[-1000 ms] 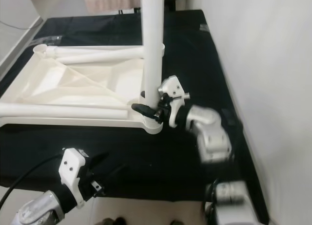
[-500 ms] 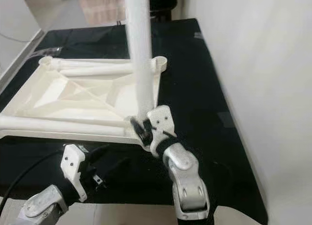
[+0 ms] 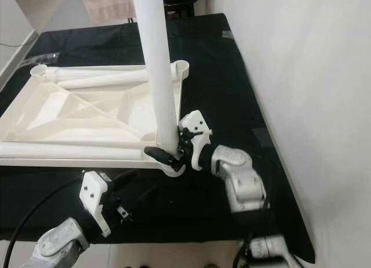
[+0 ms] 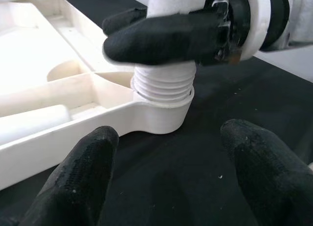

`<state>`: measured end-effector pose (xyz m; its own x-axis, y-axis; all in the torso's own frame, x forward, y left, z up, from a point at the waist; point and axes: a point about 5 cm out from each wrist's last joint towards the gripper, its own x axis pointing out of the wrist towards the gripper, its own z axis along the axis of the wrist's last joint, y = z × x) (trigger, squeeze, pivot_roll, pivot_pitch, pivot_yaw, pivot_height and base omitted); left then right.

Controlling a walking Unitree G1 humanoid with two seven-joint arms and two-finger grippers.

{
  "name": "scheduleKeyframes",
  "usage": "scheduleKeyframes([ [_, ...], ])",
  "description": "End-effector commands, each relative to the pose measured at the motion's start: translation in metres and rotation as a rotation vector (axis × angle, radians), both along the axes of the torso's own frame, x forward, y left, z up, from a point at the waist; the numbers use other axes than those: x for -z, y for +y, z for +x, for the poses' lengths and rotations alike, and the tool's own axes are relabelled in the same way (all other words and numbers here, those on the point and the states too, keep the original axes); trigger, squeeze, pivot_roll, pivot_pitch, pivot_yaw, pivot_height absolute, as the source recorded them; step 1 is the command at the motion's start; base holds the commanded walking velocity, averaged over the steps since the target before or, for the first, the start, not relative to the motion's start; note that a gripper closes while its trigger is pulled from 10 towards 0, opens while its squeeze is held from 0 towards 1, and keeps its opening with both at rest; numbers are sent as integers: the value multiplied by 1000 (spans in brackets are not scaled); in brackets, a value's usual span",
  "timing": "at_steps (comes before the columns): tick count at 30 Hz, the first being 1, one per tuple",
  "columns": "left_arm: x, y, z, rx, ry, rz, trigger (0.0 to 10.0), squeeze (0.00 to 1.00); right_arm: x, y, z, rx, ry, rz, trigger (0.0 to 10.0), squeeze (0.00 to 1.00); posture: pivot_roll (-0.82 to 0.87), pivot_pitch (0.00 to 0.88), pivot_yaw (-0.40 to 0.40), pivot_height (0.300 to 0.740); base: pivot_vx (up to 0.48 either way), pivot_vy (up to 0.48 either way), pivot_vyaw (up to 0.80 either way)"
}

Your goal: Building children table

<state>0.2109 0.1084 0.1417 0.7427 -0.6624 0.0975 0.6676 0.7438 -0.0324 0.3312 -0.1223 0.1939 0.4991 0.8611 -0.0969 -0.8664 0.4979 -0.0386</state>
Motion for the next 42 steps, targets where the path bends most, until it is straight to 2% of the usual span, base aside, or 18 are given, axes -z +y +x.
scheduleKeyframes([
  [1,6,1,-4,-18,10,17,10000,0,-1,3,1,-56,4,37,4667,0,1,178,41,740,0,0,0],
  [2,6,1,-5,-21,10,18,10000,0,-2,3,3,-78,10,42,1059,0,1,178,41,740,0,0,0],
  [3,7,0,-6,-26,8,18,10000,0,-2,3,4,-108,26,55,0,0,4,177,37,740,0,0,0],
  [14,9,-2,-1,-53,-12,20,10000,0,-3,-2,7,-177,32,55,0,0,-13,172,23,740,0,0,0],
  [17,12,1,4,-86,-16,18,10000,0,13,0,-1,14,-2,22,0,0,-25,174,20,740,0,0,0],
  [21,12,1,4,-91,-16,16,10000,0,17,1,-4,62,-3,13,0,0,-25,174,20,740,0,0,0],
  [22,12,3,6,-93,-13,6,10000,0,39,2,-12,363,18,-56,0,0,-41,185,31,740,0,0,0],
  [23,12,3,6,-93,-13,6,10000,0,39,2,-12,363,18,-56,0,0,-41,185,31,740,0,0,0],
  [25,11,5,10,-92,-17,-3,10000,0,61,11,-38,640,42,-119,0,0,-62,186,49,740,0,0,0],
  [29,10,6,13,-92,-21,-4,10000,0,61,20,-42,642,7,-145,0,0,-69,178,63,740,0,0,0],
  [30,10,6,15,-91,-22,-5,10000,0,61,19,-37,627,15,-131,824,0,-61,170,57,740,0,0,0],
  [32,10,6,16,-89,-23,-6,10000,0,61,18,-32,624,29,-118,824,0,-60,170,56,740,0,0,0],
  [33,11,5,17,-91,-25,-7,10000,0,59,18,-27,610,40,-77,10000,0,-57,167,56,740,0,0,0],
  [34,11,5,17,-91,-25,-7,10000,0,59,18,-27,610,40,-77,10000,0,-57,167,56,740,0,0,0],
  [35,11,5,18,-95,-26,-8,10000,0,54,19,-22,583,26,-35,10000,337,-52,164,53,740,0,0,0],
  [36,12,5,18,-102,-28,-10,10000,0,48,23,-17,516,13,9,10000,1000,-45,159,48,740,0,0,0],
  [38,12,5,18,-102,-28,-10,10000,0,48,23,-17,516,13,9,10000,1000,-45,159,48,740,0,0,0],
  [42,13,4,20,-111,-31,-13,10000,0,27,31,-8,313,-31,112,10000,1000,-31,150,42,740,0,0,0],
])
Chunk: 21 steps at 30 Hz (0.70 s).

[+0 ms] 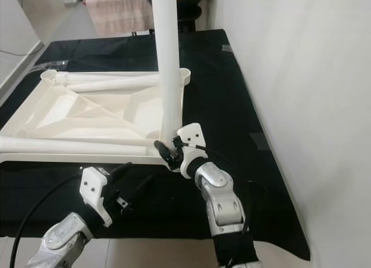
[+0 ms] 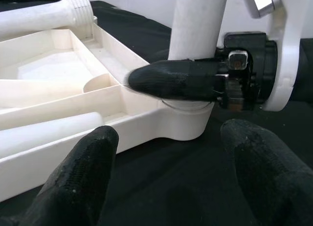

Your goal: Building children table

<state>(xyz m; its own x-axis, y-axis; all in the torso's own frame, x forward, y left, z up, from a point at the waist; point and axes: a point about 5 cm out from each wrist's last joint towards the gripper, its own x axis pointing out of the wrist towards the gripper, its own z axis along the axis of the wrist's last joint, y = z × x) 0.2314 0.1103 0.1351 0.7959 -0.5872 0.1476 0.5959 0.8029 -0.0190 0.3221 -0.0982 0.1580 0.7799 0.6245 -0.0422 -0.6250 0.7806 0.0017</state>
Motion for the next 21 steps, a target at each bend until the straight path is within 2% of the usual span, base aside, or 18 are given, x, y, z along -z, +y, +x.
scheduleKeyframes([
  [1,7,2,-1,-16,17,7,10000,0,-13,9,0,-76,-44,40,10000,890,-31,150,42,740,0,0,0],
  [2,7,1,0,-15,17,6,10000,0,-17,10,0,-128,-56,25,10000,890,-28,143,40,740,0,0,0],
  [4,7,1,0,-15,17,6,10000,0,-17,10,0,-128,-56,25,10000,890,-28,143,40,740,0,0,0],
  [5,8,1,0,-14,18,6,10000,0,-23,11,1,-221,-71,3,10000,0,-25,137,37,740,0,0,0],
  [6,8,1,0,-14,18,6,10000,0,-23,11,1,-221,-71,3,10000,0,-25,137,37,740,0,0,0],
  [7,8,1,1,-12,18,6,10000,0,-27,10,2,-305,-77,-29,10000,0,-23,134,38,740,0,0,0],
  [8,8,1,1,-12,18,6,10000,0,-27,10,2,-305,-77,-29,10000,0,-23,134,38,740,0,0,0],
  [10,9,0,1,-11,15,12,10000,0,-30,6,7,-443,-66,-69,10000,0,-13,124,33,740,0,0,0],
  [11,10,-1,2,-12,13,17,10000,0,-30,4,11,-463,-57,-76,10000,0,-13,124,33,740,0,0,0],
  [12,9,-1,1,-12,7,20,0,0,-29,1,15,-473,-47,-83,10000,0,-8,121,30,740,0,0,0],
  [15,9,-2,1,-12,2,21,0,0,-28,0,17,-474,-42,-88,10000,0,-8,120,30,740,0,0,0],
  [16,9,-2,1,-19,-2,19,0,0,-27,-3,21,-453,-32,-93,7569,0,-7,119,30,740,0,0,0],
  [17,9,-2,1,-19,-2,19,0,0,-27,-3,21,-453,-32,-93,7569,0,-7,119,30,740,0,0,0],
  [18,9,-1,1,-27,-5,17,0,0,-24,-8,27,-416,-15,-105,0,0,-9,117,29,740,0,0,0],
  [19,9,-1,1,-27,-5,17,0,0,-24,-8,27,-416,-15,-105,0,0,-9,117,29,740,0,0,0],
  [20,9,-1,1,-36,-9,14,0,0,-17,-19,36,-321,21,-132,0,0,-6,118,25,740,0,0,0],
  [21,9,-1,1,-36,-9,14,0,0,-17,-19,36,-321,21,-132,0,0,-6,118,25,740,0,0,0],
])
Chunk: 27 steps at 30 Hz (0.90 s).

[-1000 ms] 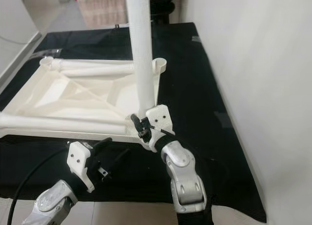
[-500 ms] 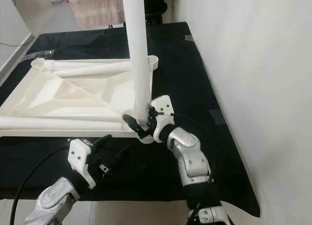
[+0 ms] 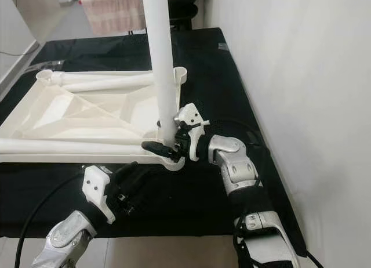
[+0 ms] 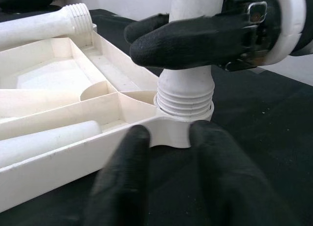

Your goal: Building children table

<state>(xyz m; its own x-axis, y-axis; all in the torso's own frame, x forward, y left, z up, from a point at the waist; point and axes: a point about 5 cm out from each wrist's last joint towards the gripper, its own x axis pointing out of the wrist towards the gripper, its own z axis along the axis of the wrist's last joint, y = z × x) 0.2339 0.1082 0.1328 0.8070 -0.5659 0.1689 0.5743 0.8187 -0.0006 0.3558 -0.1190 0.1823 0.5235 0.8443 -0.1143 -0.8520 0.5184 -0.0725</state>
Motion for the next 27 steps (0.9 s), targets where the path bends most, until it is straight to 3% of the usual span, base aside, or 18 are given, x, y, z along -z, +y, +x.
scheduleKeyframes([
  [1,7,1,-2,-11,18,10,0,0,10,-1,2,35,30,-33,0,0,-6,118,25,740,0,0,0],
  [4,6,1,-2,-17,17,7,0,0,11,-7,-5,29,36,-26,0,0,-4,128,30,740,0,0,0],
  [6,5,3,-2,-24,16,5,0,0,17,-12,-12,111,39,-35,0,0,0,136,26,740,0,0,0],
  [7,5,4,-3,-27,17,5,4784,0,23,-13,-14,209,40,-42,0,0,0,138,24,740,0,0,0],
  [8,5,4,-3,-27,17,5,4784,0,23,-13,-14,209,40,-42,0,0,0,138,24,740,0,0,0],
  [9,5,5,-3,-31,18,7,4784,0,30,-13,-15,354,45,-50,0,0,-2,141,21,740,0,0,0],
  [10,5,6,-3,-33,19,6,10000,0,45,-8,-28,531,86,-86,0,0,1,151,20,740,0,0,0],
  [11,4,7,-4,-34,19,5,10000,0,53,-3,-40,647,112,-90,0,0,1,154,21,740,0,0,0],
  [14,4,8,-4,-38,16,7,10000,0,57,11,-52,721,111,-82,0,0,-3,153,31,740,0,0,0],
  [21,4,8,-4,-39,17,7,10000,0,48,28,-36,694,43,-46,0,0,-2,147,34,740,0,0,0],
  [22,4,8,-3,-38,19,5,10000,0,45,31,-33,676,38,-40,10000,0,-2,147,35,740,0,0,0],
  [26,4,8,-3,-37,20,4,10000,0,39,40,-30,610,50,11,10000,0,0,145,36,740,0,0,0],
  [27,4,8,-3,-38,19,5,10000,0,33,42,-29,561,36,25,10000,1000,4,144,35,740,0,0,0],
])
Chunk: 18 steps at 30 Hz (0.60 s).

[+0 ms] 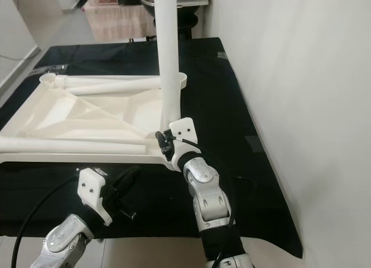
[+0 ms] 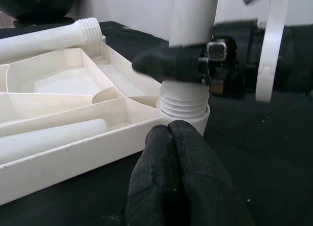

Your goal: Building children table

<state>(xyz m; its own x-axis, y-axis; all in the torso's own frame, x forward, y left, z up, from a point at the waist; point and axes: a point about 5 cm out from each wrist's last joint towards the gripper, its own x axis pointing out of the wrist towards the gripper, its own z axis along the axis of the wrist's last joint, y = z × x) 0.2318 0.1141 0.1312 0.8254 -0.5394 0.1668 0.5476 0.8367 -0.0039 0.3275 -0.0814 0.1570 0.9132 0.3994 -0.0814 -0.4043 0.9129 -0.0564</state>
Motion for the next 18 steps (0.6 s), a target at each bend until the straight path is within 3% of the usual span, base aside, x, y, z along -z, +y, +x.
scheduleKeyframes([
  [1,3,2,-1,-7,14,8,10000,0,1,8,-3,-94,38,25,10000,1000,4,144,35,740,0,0,0],
  [3,3,2,-1,-7,14,8,10000,0,1,8,-3,-94,38,25,10000,1000,4,144,35,740,0,0,0],
  [4,3,1,0,-8,13,10,10000,0,-7,8,-2,-167,13,40,10000,1000,8,141,31,740,0,0,0],
  [5,3,1,0,-8,13,10,10000,0,-7,8,-2,-167,13,40,10000,1000,8,141,31,740,0,0,0],
  [6,3,1,0,-11,12,13,10000,0,-14,6,1,-272,-7,45,10000,1000,12,135,31,740,0,0,0],
  [7,3,1,0,-23,14,20,10000,0,-22,0,6,-375,-33,21,10000,463,14,134,30,740,0,0,0],
  [9,3,1,0,-23,14,20,10000,0,-22,0,6,-375,-33,21,10000,463,14,134,30,740,0,0,0],
  [10,3,1,-1,-35,18,23,10000,0,-28,-7,11,-444,-53,-13,10000,0,18,132,29,740,0,0,0],
  [11,4,3,-1,-58,28,18,10000,0,-34,-14,19,-520,-56,-38,10000,0,26,125,30,740,0,0,0],
  [14,5,4,-1,-73,35,14,10000,0,-38,-18,24,-560,-56,-51,10000,0,26,125,30,740,0,0,0],
  [15,5,5,-1,-82,38,11,5020,0,-39,-19,26,-612,-31,-41,10000,0,30,122,32,740,0,0,0],
  [16,5,5,-1,-82,38,11,5020,0,-39,-19,26,-612,-31,-41,10000,0,30,122,32,740,0,0,0],
  [17,5,5,-1,-87,37,12,0,0,-38,-20,29,-675,-3,-41,10000,0,34,119,33,740,0,0,0],
  [18,5,5,-1,-87,37,12,0,0,-38,-20,29,-675,-3,-41,10000,0,34,119,33,740,0,0,0],
])
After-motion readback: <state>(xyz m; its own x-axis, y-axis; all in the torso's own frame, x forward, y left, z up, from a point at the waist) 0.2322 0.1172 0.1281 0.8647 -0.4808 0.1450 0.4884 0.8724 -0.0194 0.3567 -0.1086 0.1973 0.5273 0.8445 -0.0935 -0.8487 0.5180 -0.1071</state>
